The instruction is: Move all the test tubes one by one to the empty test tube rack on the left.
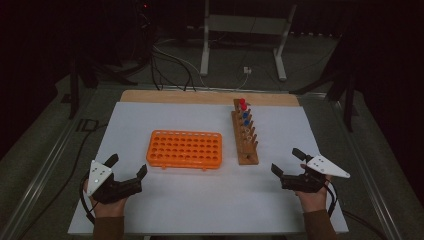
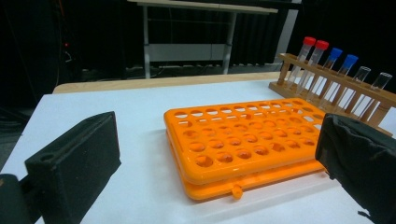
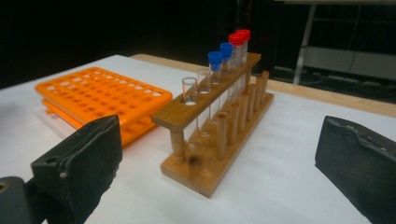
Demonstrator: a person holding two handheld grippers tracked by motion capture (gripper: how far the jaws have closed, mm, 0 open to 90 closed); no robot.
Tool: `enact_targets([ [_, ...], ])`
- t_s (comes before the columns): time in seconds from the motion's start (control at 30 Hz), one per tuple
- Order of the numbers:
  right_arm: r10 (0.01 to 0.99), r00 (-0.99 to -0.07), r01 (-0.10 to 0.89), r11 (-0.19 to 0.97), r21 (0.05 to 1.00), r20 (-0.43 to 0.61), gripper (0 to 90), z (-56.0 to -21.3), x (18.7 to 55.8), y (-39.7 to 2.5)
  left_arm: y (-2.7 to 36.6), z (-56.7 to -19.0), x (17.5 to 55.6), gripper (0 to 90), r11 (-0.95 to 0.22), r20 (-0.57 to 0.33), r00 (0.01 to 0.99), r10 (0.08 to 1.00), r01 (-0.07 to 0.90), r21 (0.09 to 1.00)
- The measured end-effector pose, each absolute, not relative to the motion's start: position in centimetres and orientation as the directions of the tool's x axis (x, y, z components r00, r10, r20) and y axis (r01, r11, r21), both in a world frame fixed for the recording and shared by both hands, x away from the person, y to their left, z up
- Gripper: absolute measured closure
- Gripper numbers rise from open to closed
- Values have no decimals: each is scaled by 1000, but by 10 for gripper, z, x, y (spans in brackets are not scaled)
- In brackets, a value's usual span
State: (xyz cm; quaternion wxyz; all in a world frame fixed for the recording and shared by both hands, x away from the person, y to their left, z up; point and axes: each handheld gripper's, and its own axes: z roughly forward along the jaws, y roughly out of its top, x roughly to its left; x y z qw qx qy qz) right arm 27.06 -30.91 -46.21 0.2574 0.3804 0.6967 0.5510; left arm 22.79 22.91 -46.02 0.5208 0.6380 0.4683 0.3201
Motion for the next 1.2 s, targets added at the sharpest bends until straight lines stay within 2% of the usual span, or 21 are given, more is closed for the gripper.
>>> enact_targets([
  [0.4,783,-621,240,170,956,17,8,-439,296,-284,228,-461,227,5,-3,-97,356,929,271,963],
  [0.63,766,-643,256,209,944,5,23,-434,314,-268,224,-462,226,5,-26,-79,362,929,276,961],
  [0.97,757,-653,293,229,928,20,85,-434,334,-254,224,-463,228,6,-22,-82,360,929,277,960],
  [1.2,751,-659,333,251,909,34,191,-442,347,-247,223,-463,228,5,-24,-82,362,929,281,959],
])
